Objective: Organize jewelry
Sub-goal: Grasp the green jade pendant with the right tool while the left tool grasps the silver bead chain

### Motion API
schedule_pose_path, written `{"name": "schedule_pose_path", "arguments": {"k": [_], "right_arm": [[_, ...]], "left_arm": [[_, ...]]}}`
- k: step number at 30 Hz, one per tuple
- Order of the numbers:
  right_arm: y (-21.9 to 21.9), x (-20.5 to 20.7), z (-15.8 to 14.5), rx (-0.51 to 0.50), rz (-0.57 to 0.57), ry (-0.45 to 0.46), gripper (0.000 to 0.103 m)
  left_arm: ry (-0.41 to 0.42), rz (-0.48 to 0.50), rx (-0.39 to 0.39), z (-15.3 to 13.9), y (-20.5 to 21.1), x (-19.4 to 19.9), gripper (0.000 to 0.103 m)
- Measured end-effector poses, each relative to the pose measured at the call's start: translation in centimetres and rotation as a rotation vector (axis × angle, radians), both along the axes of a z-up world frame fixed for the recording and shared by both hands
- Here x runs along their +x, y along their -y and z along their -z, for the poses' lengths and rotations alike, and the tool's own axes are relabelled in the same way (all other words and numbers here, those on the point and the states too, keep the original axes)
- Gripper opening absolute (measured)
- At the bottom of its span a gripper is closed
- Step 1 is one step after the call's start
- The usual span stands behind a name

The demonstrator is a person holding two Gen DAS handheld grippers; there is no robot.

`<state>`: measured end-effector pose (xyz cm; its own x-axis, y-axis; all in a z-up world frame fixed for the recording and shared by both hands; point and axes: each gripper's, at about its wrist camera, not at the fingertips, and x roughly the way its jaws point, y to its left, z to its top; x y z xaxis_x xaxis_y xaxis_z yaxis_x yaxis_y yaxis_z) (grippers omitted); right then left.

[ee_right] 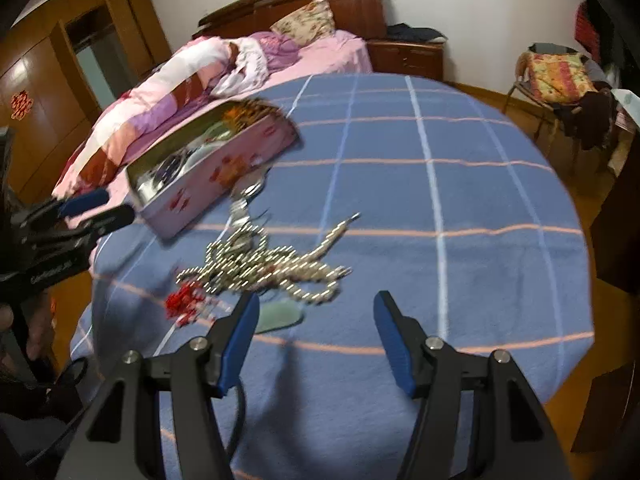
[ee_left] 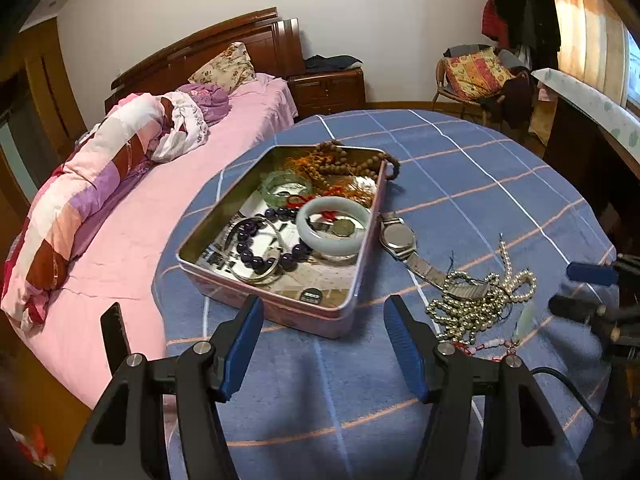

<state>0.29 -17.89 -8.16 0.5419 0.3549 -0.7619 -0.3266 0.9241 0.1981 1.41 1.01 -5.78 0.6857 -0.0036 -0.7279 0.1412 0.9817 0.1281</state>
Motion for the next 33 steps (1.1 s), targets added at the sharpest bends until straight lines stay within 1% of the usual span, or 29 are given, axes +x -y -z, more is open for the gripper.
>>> {"name": "schedule_pose_path", "arguments": {"k": [4, 6, 10, 11, 12, 14, 18, 22, 28, 33], "right_arm": [[-1.8, -0.4, 0.9, -0.003, -0.044, -0.013, 0.063], [-2.6, -0.5, 1.2, -0.027, -0.055, -0.009, 0.063], [-3.6, -0.4, 2.1, -0.078, -0.028, 0.002, 0.063], [-4.0, -0.5, 2.3, -0.094, -0.034, 0.004, 0.060], [-4.5, -0.8, 2.4, -0.139, -0.034, 0.034, 0.054], [-4.7, -1.0, 2.4, -0.147, -0.039, 0.044, 0.051], [-4.2, -1.1, 2.3, -0.130, -0.035, 0.052, 0.050], [-3.3, -1.1, 1.6, -0.117, -0.016, 0.068, 0.050], [-1.5, -1.0, 0.4, -0.123, 0.020, 0.091, 0.050], [0.7, -0.2, 0.2, -0.129, 0.075, 0.084, 0.050]], "left_arm": [[-0.018, -0.008, -0.008, 0.7, 0.3, 0.5, 0.063], [-0.022, -0.010, -0.012, 1.1, 0.3, 0.7, 0.063], [-0.043, -0.021, -0.031, 1.7, 0.5, 1.1, 0.063], [-0.045, -0.023, -0.034, 1.8, 0.5, 1.1, 0.063], [-0.048, -0.023, -0.041, 1.8, 0.7, 1.2, 0.063], [-0.048, -0.030, -0.043, 1.9, 0.9, 1.1, 0.063], [-0.041, -0.029, -0.042, 1.9, 1.2, 0.9, 0.063], [0.014, -0.036, -0.018, 0.9, 1.4, 0.3, 0.063], [-0.008, 0.007, -0.036, 1.3, 2.4, 0.4, 0.063], [0.001, 0.048, -0.031, 1.2, 3.8, 0.1, 0.063]]}}
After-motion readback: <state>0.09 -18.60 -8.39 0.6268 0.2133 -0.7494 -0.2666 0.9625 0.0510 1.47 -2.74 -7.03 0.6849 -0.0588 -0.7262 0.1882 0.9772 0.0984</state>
